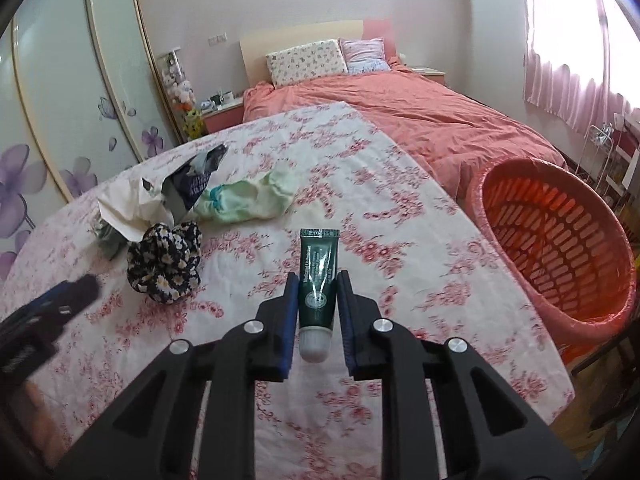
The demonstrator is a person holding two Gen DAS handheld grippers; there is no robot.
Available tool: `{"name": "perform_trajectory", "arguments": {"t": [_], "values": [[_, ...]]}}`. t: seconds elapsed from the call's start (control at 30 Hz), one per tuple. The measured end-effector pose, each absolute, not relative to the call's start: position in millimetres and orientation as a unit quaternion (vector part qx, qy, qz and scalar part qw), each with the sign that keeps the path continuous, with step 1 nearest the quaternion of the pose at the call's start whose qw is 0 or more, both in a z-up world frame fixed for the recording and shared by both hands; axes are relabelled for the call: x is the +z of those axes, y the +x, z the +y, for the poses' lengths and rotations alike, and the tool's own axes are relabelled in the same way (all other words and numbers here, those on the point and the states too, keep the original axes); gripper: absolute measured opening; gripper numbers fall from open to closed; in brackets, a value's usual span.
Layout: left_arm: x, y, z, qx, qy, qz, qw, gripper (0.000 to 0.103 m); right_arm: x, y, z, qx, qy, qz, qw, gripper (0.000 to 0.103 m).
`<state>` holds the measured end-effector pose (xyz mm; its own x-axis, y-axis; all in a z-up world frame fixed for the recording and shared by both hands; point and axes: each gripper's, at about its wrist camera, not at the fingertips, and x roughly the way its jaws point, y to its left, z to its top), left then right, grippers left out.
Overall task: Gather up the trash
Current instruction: 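Grasp the green tube with the right tool and lift it, then grasp the black floral pouch with the left tool while right holds the tube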
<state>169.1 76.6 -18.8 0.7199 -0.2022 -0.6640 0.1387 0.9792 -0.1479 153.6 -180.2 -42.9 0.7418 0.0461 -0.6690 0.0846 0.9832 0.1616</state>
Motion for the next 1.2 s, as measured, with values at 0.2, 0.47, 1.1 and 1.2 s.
{"name": "perform_trajectory", "arguments": {"t": [0.2,0.47,1.1,1.2], "values": [[-33,195,52,-0.087,-0.04,0.389,0.916,0.07,-46,152,-197,-0.005,0.106,0.362,0.926,0.02],[-49,214,42,-0.073,-0.044,0.422,0.903,0.045,-53,153,-214,-0.008,0.123,0.366,0.923,0.02],[-5,172,29,-0.15,-0.05,0.366,0.917,0.019,-23,126,-232,-0.021,0.124,0.325,0.937,0.02],[4,166,20,-0.164,-0.048,0.357,0.918,0.019,-15,120,-236,-0.025,0.126,0.315,0.94,0.02]]}}
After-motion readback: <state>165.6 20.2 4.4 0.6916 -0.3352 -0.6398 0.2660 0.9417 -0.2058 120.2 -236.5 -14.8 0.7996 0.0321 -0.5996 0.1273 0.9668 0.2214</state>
